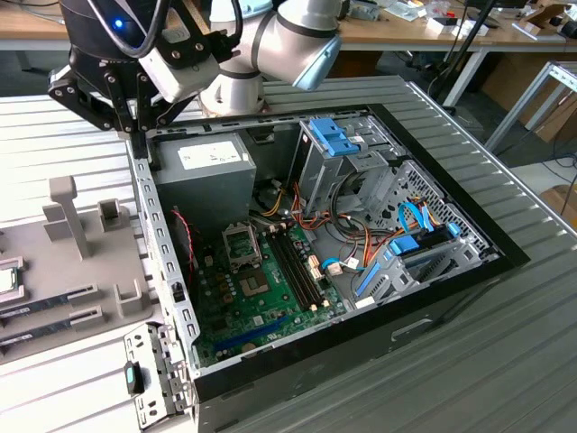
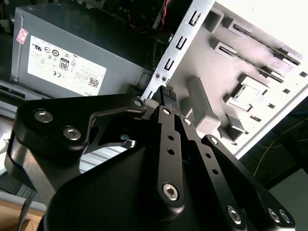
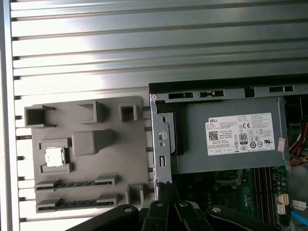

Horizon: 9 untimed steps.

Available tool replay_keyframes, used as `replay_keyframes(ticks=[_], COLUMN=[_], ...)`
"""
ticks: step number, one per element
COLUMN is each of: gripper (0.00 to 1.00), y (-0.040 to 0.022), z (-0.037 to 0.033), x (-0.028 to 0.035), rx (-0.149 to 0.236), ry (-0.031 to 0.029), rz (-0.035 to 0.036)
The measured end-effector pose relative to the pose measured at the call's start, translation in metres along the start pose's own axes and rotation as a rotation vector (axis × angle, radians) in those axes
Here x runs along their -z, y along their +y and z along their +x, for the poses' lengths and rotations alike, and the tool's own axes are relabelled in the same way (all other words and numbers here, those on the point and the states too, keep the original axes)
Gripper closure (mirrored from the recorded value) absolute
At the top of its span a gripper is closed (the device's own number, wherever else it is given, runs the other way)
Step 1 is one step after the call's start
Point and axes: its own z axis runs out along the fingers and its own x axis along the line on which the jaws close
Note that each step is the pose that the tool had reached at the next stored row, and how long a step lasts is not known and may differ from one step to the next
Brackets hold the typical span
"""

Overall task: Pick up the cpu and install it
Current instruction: 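Reach for the cpu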

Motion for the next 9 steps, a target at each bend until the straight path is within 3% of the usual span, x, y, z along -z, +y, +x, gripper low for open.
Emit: replay_keyframes(ticks=[9], gripper=[0.89], y=[-0.0005], z=[0.0063], x=[0.0001], rx=[0.0], ry=[0.0], rz=[0.0])
